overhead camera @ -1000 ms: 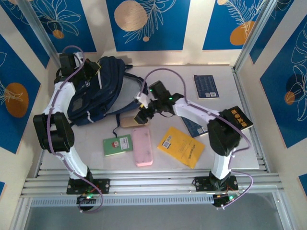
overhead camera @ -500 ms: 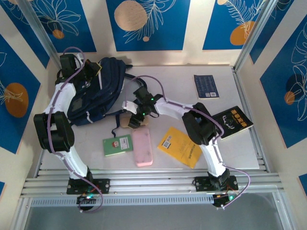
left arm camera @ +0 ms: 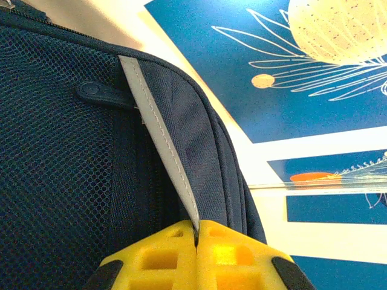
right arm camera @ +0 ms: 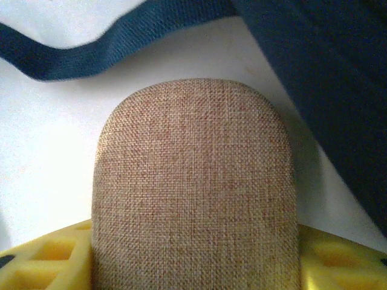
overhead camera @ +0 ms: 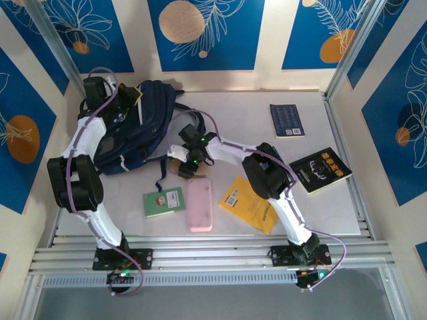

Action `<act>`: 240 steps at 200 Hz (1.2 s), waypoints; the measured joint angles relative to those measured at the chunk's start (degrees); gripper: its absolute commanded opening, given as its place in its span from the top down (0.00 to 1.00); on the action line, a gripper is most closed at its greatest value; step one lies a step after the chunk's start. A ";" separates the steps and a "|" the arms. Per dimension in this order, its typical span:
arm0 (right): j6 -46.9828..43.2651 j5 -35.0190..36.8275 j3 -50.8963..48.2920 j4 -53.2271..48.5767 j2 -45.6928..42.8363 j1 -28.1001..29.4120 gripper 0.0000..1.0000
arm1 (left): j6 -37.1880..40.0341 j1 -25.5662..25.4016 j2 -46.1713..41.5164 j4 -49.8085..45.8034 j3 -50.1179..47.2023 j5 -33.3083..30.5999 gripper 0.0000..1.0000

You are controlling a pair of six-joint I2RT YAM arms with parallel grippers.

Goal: Pack the student bag

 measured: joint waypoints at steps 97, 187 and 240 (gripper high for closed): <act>7.54 6.34 -10.10 2.75 -6.56 -7.39 0.55 | -0.13 0.07 0.42 0.74 0.00 0.44 1.00; 26.53 9.77 -29.99 10.03 -30.10 -14.73 0.67 | 6.32 -4.09 3.74 -12.87 12.74 0.79 1.00; 38.69 9.27 -31.04 10.38 -44.59 -14.49 0.67 | 8.13 -6.54 3.58 -18.27 16.35 2.29 1.00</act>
